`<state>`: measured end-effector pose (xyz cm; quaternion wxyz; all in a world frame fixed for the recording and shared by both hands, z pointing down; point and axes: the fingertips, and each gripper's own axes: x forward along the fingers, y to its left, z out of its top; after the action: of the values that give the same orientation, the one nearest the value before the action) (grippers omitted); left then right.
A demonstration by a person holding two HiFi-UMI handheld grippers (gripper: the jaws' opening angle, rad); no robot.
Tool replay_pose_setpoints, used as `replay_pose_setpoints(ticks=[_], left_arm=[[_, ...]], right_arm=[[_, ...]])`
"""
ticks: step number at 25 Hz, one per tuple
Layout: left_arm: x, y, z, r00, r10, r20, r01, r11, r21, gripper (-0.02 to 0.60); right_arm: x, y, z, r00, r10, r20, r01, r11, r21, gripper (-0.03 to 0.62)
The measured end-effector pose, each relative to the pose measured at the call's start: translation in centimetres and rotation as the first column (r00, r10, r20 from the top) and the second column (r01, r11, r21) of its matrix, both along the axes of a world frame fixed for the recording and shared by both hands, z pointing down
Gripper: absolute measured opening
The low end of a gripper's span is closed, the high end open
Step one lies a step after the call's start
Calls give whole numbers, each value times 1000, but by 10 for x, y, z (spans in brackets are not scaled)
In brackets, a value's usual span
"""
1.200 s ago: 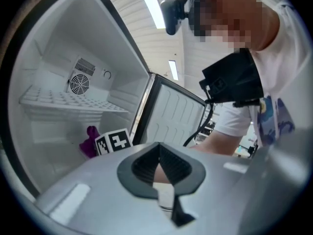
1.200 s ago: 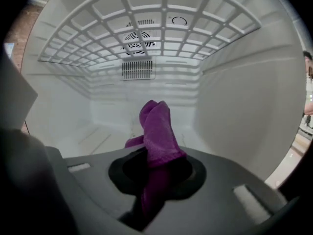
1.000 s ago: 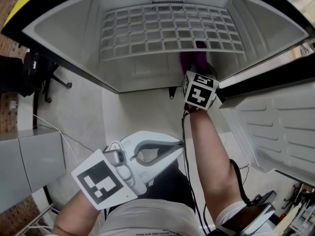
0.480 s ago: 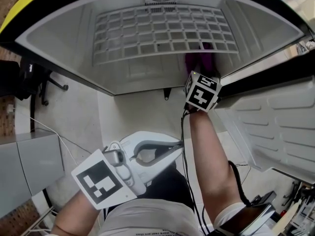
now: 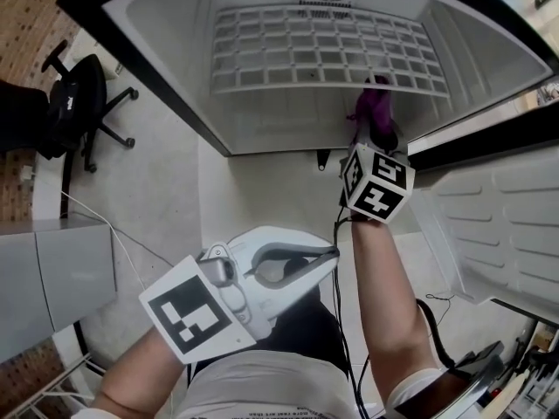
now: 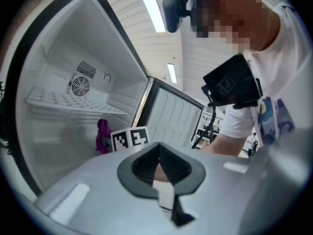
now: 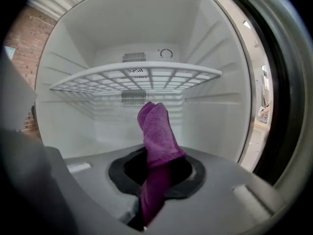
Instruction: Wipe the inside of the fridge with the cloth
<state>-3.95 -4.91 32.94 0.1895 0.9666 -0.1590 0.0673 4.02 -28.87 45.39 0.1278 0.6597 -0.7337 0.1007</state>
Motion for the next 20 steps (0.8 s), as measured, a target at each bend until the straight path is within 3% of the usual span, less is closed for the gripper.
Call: replay_pose_setpoints(ticks=[7, 13, 16, 20], left_arm=[[-23, 17, -5, 1000, -28, -4, 28, 999, 27, 6], [-43, 30, -4, 997, -75, 7, 75, 997, 27, 5], [-54, 34, -2, 995, -101, 10, 101, 995, 22, 5], [-60, 36, 3, 994, -112, 19, 111, 994, 6, 6]], right_arm=[[-99, 33, 6, 974, -219, 55, 221, 975, -21, 55], [-187, 61, 18, 897, -401, 185, 414, 910, -38, 55], [-213, 69, 28, 868, -442, 228, 465, 884, -56, 55], [-216, 69, 46, 874, -435, 215, 463, 881, -101, 55]])
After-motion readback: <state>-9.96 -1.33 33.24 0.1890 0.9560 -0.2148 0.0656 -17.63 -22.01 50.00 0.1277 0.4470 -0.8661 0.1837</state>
